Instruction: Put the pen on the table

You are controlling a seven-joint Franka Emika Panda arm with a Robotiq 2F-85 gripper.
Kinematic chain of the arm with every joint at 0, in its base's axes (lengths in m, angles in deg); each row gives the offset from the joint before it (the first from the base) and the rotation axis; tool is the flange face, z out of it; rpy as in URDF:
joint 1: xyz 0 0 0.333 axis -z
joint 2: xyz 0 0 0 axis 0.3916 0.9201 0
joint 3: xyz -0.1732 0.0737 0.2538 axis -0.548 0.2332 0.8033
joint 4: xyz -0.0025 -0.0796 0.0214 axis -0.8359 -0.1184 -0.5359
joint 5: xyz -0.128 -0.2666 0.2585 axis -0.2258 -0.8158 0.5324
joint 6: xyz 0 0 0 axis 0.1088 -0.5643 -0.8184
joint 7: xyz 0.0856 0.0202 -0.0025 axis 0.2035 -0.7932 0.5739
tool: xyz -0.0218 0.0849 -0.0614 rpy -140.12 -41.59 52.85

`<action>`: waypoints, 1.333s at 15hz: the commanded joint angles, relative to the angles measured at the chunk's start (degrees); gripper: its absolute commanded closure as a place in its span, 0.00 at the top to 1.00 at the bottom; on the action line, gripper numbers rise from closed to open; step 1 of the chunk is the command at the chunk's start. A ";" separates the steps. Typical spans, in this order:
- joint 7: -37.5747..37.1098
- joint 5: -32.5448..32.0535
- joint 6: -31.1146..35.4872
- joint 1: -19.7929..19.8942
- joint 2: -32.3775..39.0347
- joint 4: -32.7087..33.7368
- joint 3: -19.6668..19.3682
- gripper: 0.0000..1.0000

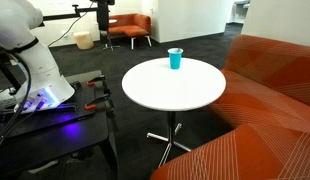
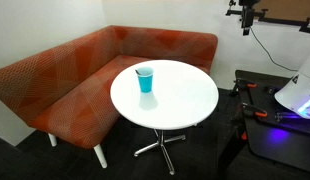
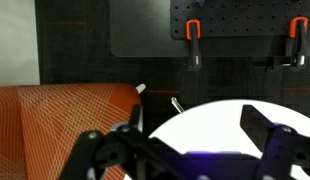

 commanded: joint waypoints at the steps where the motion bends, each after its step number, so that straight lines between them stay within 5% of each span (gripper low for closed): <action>1: -0.12 -0.09 -0.24 -0.28 -0.05 0.12 -0.21 1.00; 20: -5.12 2.17 9.83 -1.79 2.86 2.89 1.75 1.00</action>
